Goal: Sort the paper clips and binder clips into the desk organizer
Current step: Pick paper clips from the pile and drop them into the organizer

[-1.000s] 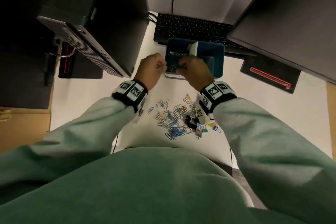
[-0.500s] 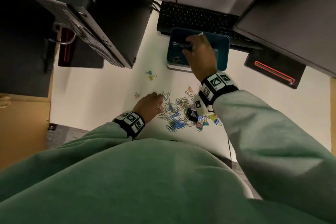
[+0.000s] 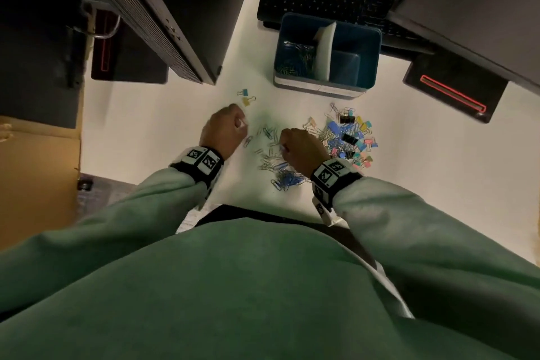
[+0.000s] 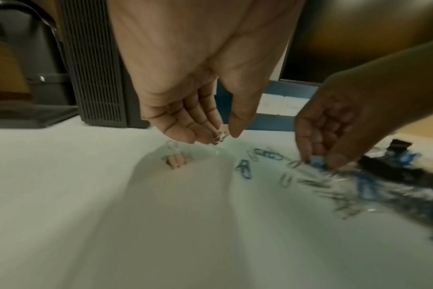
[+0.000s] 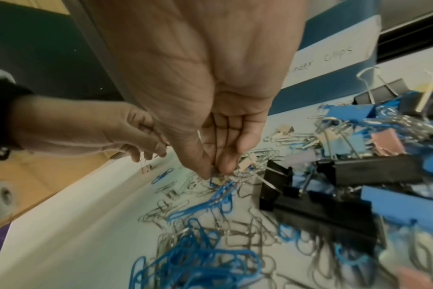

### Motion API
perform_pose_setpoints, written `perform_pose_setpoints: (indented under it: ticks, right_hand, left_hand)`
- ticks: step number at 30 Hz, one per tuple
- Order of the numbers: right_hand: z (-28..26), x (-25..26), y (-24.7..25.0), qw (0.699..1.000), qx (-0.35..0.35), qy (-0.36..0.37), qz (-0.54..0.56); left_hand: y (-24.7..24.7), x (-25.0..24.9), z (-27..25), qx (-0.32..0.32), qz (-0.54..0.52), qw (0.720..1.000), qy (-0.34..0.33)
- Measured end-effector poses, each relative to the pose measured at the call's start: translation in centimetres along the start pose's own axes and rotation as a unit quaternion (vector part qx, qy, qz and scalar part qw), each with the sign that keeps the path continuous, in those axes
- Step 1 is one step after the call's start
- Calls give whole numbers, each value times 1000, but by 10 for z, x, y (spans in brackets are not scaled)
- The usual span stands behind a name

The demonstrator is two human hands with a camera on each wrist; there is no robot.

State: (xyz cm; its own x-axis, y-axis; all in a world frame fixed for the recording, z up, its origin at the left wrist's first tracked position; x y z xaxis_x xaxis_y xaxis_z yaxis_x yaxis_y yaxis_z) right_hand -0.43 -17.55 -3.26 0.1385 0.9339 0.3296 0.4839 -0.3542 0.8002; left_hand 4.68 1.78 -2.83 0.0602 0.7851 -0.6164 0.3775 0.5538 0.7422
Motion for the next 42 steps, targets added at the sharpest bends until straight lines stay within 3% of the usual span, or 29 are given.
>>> perform_pose_setpoints:
  ticks: [3, 6, 9, 11, 15, 19, 23, 26, 28, 36, 42]
  right_hand:
    - [3, -9, 8, 994, 4, -41, 105]
    - [10, -16, 23, 980, 14, -63, 186]
    - [19, -18, 38, 972, 17, -54, 227]
    - [28, -19, 43, 970, 18, -53, 237]
    - [37, -21, 44, 965, 40, -62, 253]
    - [43, -14, 39, 962, -8, -80, 260]
    - [46, -3, 37, 984, -90, -40, 151]
    - [24, -1, 22, 998, -25, 40, 37]
    - [9, -5, 8, 998, 9, 56, -29]
    - [-13, -47, 11, 999, -25, 18, -12]
    - [-14, -15, 2, 990, -23, 88, -106]
  left_hand:
    - [1, 6, 13, -5, 91, 996, -24]
    - [-12, -4, 10, -11, 155, 982, -105]
    - [-34, -18, -5, 39, 169, 968, -181]
    - [-47, -18, -16, 74, 194, 960, -189]
    - [-57, -10, -35, 83, 177, 960, -202]
    - [-56, -6, -42, 103, 149, 959, -216]
    - [-46, -1, -48, 92, 142, 972, -165]
    - [-45, -5, -49, 96, 158, 976, -114]
    - [-53, -11, -45, 95, 128, 981, -110]
    - [-66, -21, -34, 51, 44, 990, -127]
    - [-57, -23, -26, 45, 62, 991, -110]
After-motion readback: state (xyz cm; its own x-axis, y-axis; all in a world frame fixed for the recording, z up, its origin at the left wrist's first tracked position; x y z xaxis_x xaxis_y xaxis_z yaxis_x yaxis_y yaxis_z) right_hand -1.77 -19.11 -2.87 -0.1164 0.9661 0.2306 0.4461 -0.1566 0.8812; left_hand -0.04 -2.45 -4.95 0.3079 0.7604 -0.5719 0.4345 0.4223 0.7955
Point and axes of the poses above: each hand's wrist, its own z-axis towards the middle knuckle, its own y-axis out of the back of the hand, x = y × z, the point moved 1 cm from there along z, towards the middle knuckle, and after that the axes turned 9 degrees about -y, right-handed, at the moved point
